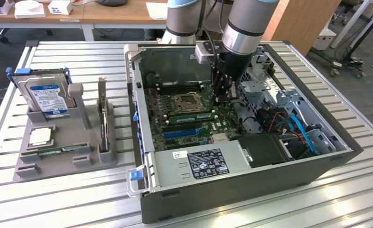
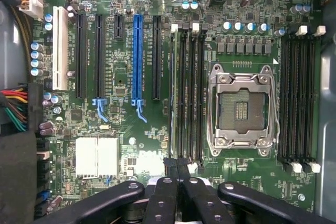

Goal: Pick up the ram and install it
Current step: 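Press down the ram until it locks into place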

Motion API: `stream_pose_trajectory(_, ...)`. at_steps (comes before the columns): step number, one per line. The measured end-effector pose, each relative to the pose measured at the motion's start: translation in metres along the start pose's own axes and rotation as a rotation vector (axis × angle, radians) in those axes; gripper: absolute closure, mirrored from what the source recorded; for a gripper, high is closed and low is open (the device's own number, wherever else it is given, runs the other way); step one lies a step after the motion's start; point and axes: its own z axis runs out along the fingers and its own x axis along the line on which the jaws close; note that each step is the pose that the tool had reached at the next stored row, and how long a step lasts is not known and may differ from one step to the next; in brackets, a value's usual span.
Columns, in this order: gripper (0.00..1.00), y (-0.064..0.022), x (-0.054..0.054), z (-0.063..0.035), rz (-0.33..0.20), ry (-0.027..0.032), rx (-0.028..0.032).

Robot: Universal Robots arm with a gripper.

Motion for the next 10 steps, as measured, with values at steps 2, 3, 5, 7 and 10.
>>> stream_pose_trajectory(2,0.90,-0.0001,0.0000,0.0013,0.000,0.0000,0.0000)
stream_pose_trajectory(3,0.90,-0.0001,0.0000,0.0019,0.000,-0.0001,0.0000)
stream_pose_trajectory(5,0.90,-0.0001,0.0000,0.0028,0.000,0.0000,0.0000)
stream_pose_trajectory(7,0.90,-0.0002,0.0001,0.0037,0.000,0.0000,0.0000)
stream_pose_trajectory(10,0.90,-0.0002,0.0001,0.0041,0.000,0.0004,-0.0001)
